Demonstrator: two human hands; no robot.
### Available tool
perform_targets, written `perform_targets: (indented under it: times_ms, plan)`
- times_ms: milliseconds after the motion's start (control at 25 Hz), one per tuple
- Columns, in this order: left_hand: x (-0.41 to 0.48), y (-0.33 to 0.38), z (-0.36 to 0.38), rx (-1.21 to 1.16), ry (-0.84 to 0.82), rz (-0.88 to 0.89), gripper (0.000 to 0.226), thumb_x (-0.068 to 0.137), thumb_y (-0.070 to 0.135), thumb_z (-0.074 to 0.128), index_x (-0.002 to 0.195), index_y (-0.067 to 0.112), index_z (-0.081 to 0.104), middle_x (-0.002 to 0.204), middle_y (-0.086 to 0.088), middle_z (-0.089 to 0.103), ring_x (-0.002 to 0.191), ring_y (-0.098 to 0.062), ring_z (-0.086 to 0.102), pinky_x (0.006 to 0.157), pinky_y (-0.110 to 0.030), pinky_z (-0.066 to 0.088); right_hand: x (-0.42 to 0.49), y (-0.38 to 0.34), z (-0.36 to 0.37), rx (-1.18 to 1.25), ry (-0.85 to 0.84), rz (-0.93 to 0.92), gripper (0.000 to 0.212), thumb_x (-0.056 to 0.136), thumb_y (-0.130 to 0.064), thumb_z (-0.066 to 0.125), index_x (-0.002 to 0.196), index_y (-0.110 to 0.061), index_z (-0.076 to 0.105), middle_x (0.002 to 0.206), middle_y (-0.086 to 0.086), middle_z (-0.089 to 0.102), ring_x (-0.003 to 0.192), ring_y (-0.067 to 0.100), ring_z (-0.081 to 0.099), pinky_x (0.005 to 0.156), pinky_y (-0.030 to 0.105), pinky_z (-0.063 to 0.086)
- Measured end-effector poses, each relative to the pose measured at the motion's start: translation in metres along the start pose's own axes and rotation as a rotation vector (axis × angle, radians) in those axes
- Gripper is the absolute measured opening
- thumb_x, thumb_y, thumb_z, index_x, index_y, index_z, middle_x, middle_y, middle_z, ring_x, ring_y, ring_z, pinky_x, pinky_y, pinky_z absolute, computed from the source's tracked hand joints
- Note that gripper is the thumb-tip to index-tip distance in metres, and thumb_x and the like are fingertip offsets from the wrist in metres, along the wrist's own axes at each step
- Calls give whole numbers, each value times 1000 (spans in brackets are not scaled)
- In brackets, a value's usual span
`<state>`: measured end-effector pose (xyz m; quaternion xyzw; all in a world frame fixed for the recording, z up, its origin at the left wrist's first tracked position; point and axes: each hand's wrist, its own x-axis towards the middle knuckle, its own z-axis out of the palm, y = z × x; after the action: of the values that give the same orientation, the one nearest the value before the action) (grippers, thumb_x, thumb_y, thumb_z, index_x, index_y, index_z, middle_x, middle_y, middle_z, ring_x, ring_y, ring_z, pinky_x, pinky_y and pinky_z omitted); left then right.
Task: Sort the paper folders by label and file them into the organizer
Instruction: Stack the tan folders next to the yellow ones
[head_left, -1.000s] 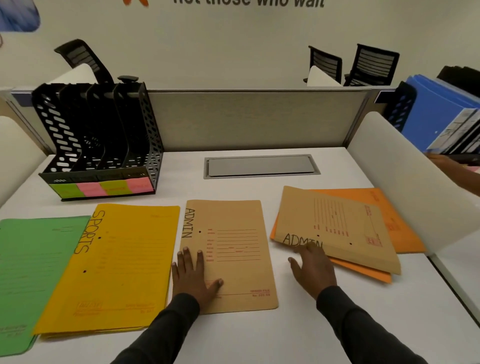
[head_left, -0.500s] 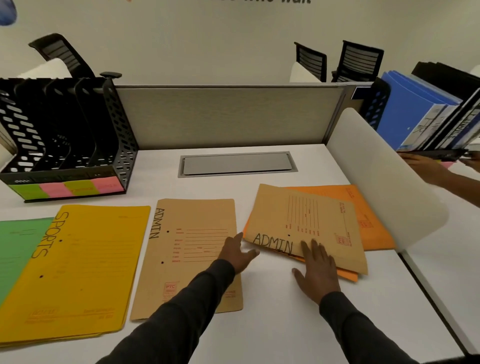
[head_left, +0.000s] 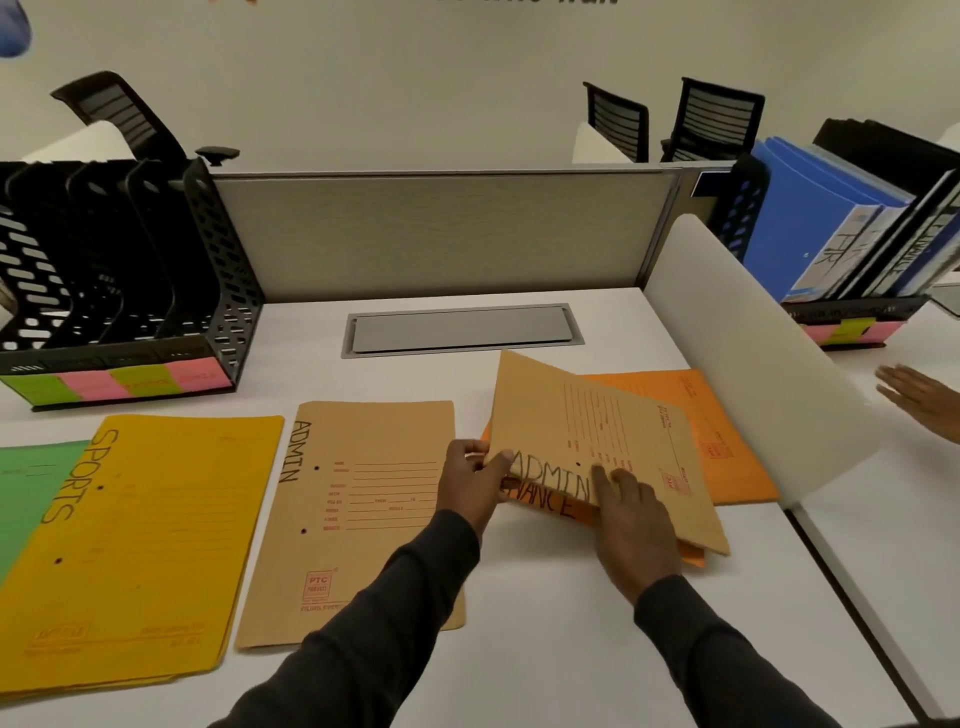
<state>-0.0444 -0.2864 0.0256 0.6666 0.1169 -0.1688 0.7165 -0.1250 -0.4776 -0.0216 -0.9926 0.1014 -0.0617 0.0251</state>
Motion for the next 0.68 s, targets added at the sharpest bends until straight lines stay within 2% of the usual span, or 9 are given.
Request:
perform_targets:
  times_ms: [120, 200, 280, 320, 360, 440, 520, 600, 680]
  plan:
    - [-22, 25, -12, -63, -116, 135, 54, 92, 42, 63, 137, 31, 36, 110, -2, 73, 90, -17, 74, 72, -30, 58, 18, -20, -47, 43, 220, -116, 39, 95, -20, 58, 133, -8, 56, 116, 13, 65, 92, 27, 61, 74, 39, 53]
    - [-36, 35, -19, -7, -235, 148, 63, 89, 54, 58, 143, 29, 38, 119, 1, 70, 100, -16, 72, 82, -34, 58, 29, -49, -81, 53, 304, -190, 32, 95, -20, 58, 125, -8, 63, 105, 12, 68, 82, 27, 62, 66, 38, 51]
    - [-47, 42, -27, -15, -346, 128, 60, 88, 59, 54, 141, 31, 45, 123, 2, 69, 107, -17, 70, 90, -38, 57, 29, -91, -109, 98, 324, -261, 27, 95, -21, 58, 119, -11, 65, 97, 8, 68, 76, 24, 59, 60, 35, 47]
    - [-50, 44, -34, -61, -352, 128, 53, 90, 58, 53, 137, 32, 51, 122, 2, 70, 107, -17, 70, 89, -38, 58, 25, -113, -118, 152, 303, -289, 26, 94, -23, 55, 116, -13, 65, 95, 5, 67, 75, 22, 58, 58, 33, 46]
    - [-51, 47, -42, -109, -314, 128, 44, 92, 55, 52, 130, 32, 56, 119, 3, 72, 106, -16, 71, 84, -34, 59, 18, -134, -124, 220, 269, -311, 27, 94, -25, 51, 114, -16, 65, 96, 2, 66, 77, 19, 58, 58, 31, 46]
    - [-48, 50, -69, -186, -132, 104, 26, 97, 39, 51, 115, 28, 65, 108, 2, 75, 96, -16, 73, 69, -25, 58, 7, -170, -125, 366, 178, -332, 30, 93, -30, 50, 119, -22, 62, 104, -4, 63, 85, 14, 57, 63, 26, 50]
    - [-41, 48, -102, -193, 11, 62, 19, 98, 21, 51, 107, 18, 67, 100, -6, 76, 86, -18, 73, 59, -21, 55, 1, -194, -112, 496, 63, -351, 34, 93, -34, 54, 126, -27, 59, 113, -9, 60, 92, 8, 58, 71, 21, 51]
    - [-36, 47, -135, -159, 66, 43, 19, 97, 12, 50, 106, 17, 66, 98, -6, 76, 86, -18, 73, 61, -25, 57, 1, -211, -95, 602, -64, -343, 41, 92, -39, 58, 132, -28, 56, 122, -13, 57, 101, 5, 58, 80, 18, 50]
    - [-28, 50, -168, -143, 104, 51, 21, 96, 8, 51, 106, 20, 67, 102, -5, 76, 92, -23, 73, 72, -38, 61, 3, -219, -75, 633, -105, -270, 51, 91, -43, 62, 138, -24, 52, 133, -10, 51, 117, 9, 53, 95, 25, 48]
